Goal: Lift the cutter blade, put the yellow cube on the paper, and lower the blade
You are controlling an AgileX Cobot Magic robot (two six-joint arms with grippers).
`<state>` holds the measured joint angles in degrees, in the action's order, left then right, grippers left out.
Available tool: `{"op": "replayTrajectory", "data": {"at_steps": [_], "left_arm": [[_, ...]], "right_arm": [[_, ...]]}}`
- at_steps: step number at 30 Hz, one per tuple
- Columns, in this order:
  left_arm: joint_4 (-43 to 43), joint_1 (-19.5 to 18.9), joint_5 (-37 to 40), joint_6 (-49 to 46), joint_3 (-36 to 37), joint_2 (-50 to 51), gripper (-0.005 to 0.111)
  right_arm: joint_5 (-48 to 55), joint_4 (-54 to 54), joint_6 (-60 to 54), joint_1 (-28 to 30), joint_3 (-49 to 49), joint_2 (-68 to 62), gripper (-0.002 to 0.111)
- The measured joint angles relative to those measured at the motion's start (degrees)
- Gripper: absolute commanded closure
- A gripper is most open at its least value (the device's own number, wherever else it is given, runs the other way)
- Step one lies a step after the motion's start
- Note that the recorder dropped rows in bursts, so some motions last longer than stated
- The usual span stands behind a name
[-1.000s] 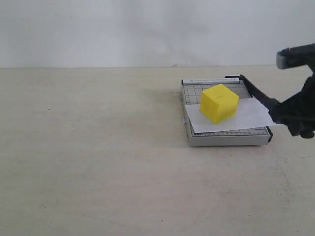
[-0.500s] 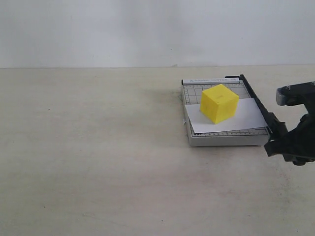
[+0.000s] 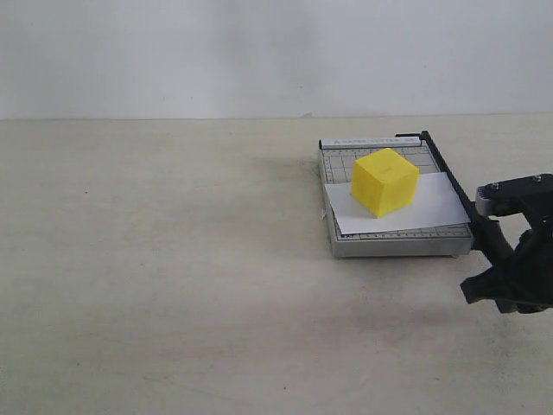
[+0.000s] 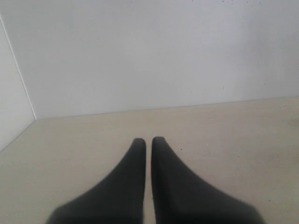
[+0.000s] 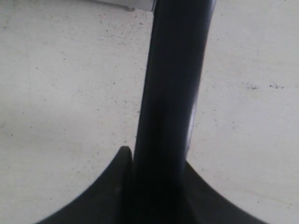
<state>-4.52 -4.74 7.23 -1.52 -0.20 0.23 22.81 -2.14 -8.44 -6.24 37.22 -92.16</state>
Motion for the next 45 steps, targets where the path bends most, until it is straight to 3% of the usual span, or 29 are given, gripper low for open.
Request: {"op": "replayTrajectory", "data": {"at_steps": [2, 5, 6, 11, 24, 27, 31, 32, 38, 45], "left_arm": [[0.0, 0.0, 0.0, 0.0, 0.0, 0.0, 0.102], [0.0, 0.0, 0.0, 0.0, 0.0, 0.0, 0.102], [0.0, 0.0, 0.0, 0.0, 0.0, 0.0, 0.102], [0.0, 0.0, 0.0, 0.0, 0.0, 0.0, 0.102], [0.0, 0.0, 0.0, 0.0, 0.0, 0.0, 0.102], [0.0, 0.0, 0.0, 0.0, 0.0, 0.0, 0.102], [0.0, 0.0, 0.0, 0.0, 0.0, 0.0, 0.102], [0.0, 0.0, 0.0, 0.0, 0.0, 0.0, 0.102], [0.0, 0.0, 0.0, 0.0, 0.0, 0.0, 0.102], [0.0, 0.0, 0.0, 0.0, 0.0, 0.0, 0.102]], "right_arm": [[1.1, -1.0, -1.3, 0.0, -0.2, 1.1, 0.074], [6.5, -3.2, -3.6, 0.0, -0.8, 3.5, 0.039], [7.7, -3.9, -4.0, 0.0, -0.9, 4.0, 0.033], [10.3, -4.9, -4.8, 0.0, -1.2, 5.5, 0.042], [11.9, -4.9, -4.8, 0.0, -1.2, 19.4, 0.043], [12.2, -5.0, -4.8, 0.0, -1.2, 25.5, 0.06], [12.2, -7.6, -5.3, 0.0, -1.2, 34.6, 0.104], [12.0, -8.8, -6.2, 0.0, -1.3, 37.5, 0.108], [9.2, -17.6, -11.0, 0.0, -5.7, 57.1, 0.109], [9.4, -19.1, -11.5, 0.0, -14.7, 79.6, 0.109]]}}
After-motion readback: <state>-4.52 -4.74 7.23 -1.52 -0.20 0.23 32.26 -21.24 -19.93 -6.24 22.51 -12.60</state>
